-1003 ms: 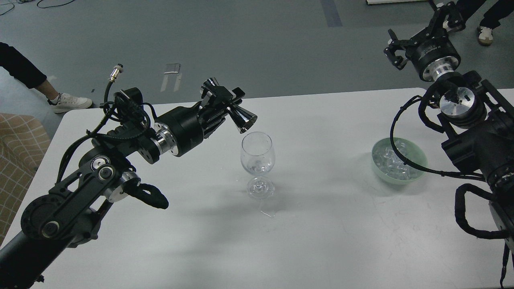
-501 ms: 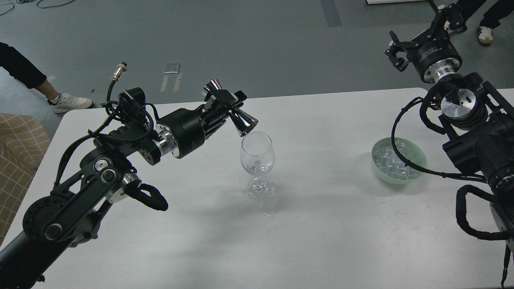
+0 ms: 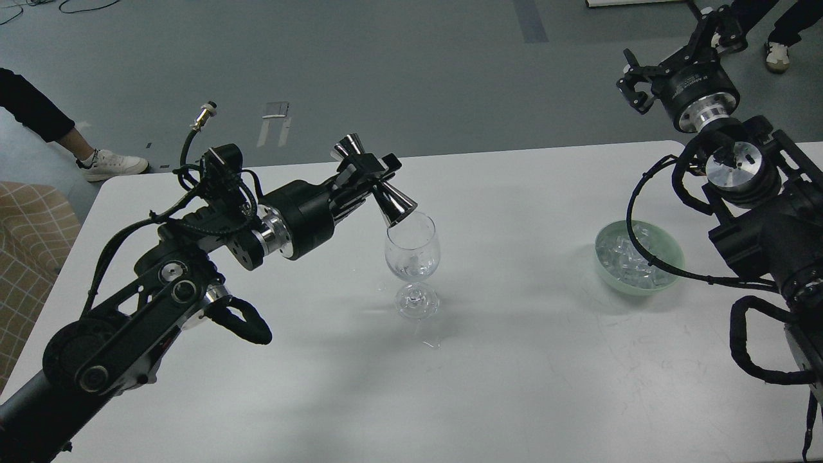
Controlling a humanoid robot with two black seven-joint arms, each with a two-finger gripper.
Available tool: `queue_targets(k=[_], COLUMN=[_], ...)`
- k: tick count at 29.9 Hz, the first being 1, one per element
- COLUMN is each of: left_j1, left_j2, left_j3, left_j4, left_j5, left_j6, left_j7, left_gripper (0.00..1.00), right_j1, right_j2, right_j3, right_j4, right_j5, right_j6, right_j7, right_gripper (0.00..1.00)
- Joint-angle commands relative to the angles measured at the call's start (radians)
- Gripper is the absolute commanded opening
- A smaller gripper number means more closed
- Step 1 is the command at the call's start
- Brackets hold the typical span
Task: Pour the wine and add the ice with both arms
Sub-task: 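Raise the jigger away from the glass with the left gripper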
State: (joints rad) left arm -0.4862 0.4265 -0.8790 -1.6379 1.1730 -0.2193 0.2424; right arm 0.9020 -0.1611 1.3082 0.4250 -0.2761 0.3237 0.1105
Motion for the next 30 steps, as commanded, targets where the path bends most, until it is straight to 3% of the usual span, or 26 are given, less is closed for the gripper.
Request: queue_targets(k=[1, 12, 18, 26, 30], left_j1=[0.000, -0.002, -0.002, 0.006, 0.017], left_j2=[0.001, 0.012, 0.003, -0.003, -0.006], left_j3=[0.000, -0.057, -0.152, -0.228, -0.307], left_j4=[0.000, 0.000, 0.000, 0.004, 0.015], left_j5=[0.004, -0.062, -0.370, -0.490, -0.607], left_j6=[0.000, 0.000, 0.043, 0.058, 0.123], left_j7=[0.000, 0.014, 0.090, 0.100, 0.092], left_gripper=[0.00, 0.00, 0.00, 0.00, 0.00], right_j1=[0.000, -0.002, -0.002, -0.003, -0.003], right_j2=[0.000, 0.000, -0.001, -0.003, -0.008], right_j3=[0.000, -0.001, -0.001, -0.004, -0.006], right_j4=[0.000, 0.000, 0.000, -0.002, -0.002], right_j5=[0.000, 0.000, 0.000, 0.000, 0.000], right_j6=[0.000, 0.000, 0.000, -0.002, -0.002], right_j7=[0.000, 0.000, 0.000, 0.000, -0.002], right_gripper=[1.00, 1.00, 1.00, 1.00, 1.00])
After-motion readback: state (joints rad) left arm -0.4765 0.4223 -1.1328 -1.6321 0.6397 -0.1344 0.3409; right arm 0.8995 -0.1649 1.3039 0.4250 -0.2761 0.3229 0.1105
